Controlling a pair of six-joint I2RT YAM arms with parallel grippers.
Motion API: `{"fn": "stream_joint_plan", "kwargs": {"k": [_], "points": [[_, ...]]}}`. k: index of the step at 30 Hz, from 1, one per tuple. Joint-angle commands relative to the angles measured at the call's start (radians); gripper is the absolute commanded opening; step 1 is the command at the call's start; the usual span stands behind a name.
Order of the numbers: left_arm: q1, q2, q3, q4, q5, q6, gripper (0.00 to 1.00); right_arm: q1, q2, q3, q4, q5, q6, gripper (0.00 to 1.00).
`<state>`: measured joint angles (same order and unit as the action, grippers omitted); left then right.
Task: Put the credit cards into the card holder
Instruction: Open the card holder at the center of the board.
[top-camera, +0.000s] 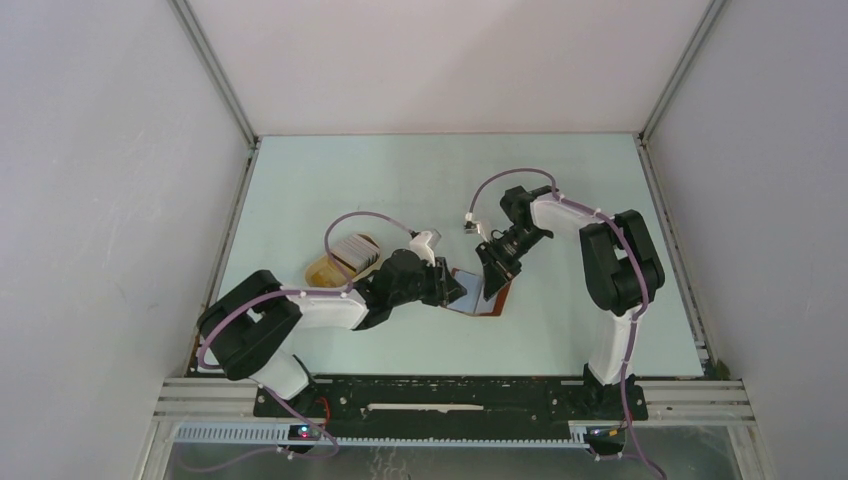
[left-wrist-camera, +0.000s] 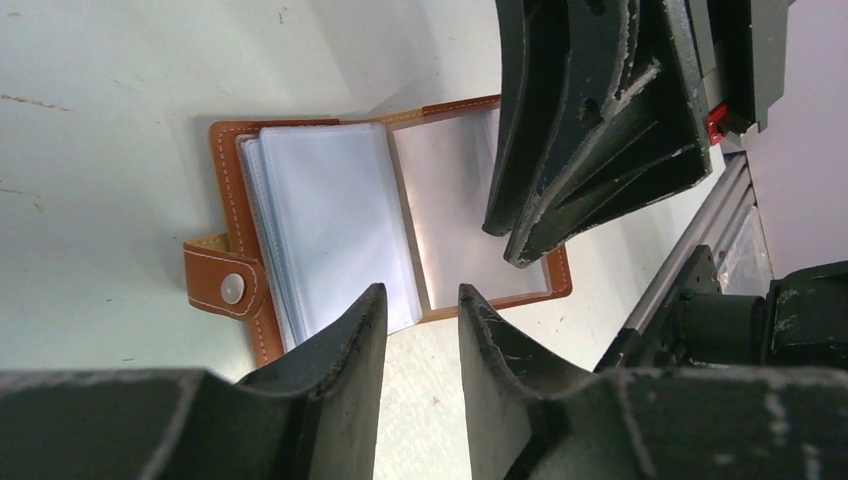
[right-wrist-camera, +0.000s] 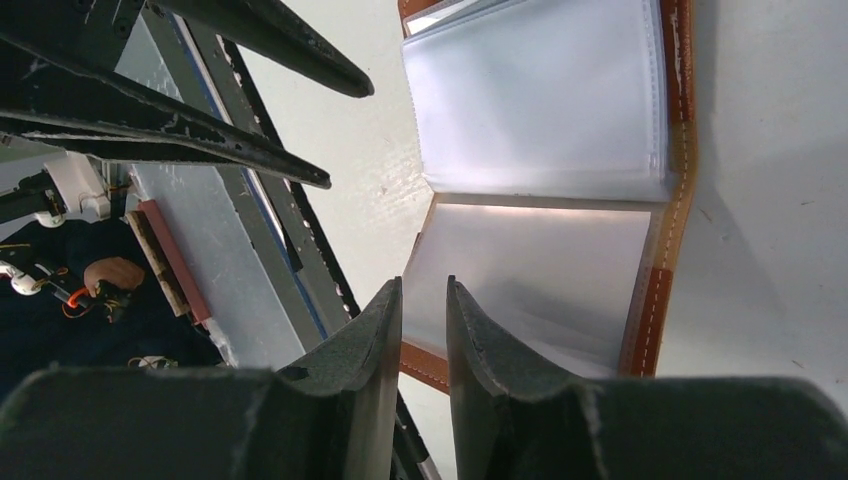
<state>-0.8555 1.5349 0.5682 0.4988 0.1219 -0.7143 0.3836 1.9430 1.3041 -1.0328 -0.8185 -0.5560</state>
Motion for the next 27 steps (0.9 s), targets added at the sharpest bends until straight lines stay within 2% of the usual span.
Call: {"fn": "stream_joint_plan", "kwargs": {"k": [1,11,16,21,27], "points": [[-0.008,-0.034,0.004,0.061,0.043,0.027,0.37,-0.009,-0.059,0.032,-0.020,-0.016,-0.027,0.31],[-0.022,0.033,0.023,0.117,0.090,0.021,0.37,-0.032,0.012,0.021,0.041,0.233,0.068,0.30],[-0.036,0.121,0.047,0.168,0.105,0.012,0.36,-0.034,0.031,0.017,0.062,0.284,0.091,0.30],[-0.036,0.196,0.050,0.142,0.003,0.004,0.35,-0.041,0.059,0.016,0.062,0.294,0.093,0.30],[-0.036,0.198,0.029,0.066,-0.111,0.000,0.30,-0.025,0.086,0.016,0.063,0.299,0.101,0.29]]}}
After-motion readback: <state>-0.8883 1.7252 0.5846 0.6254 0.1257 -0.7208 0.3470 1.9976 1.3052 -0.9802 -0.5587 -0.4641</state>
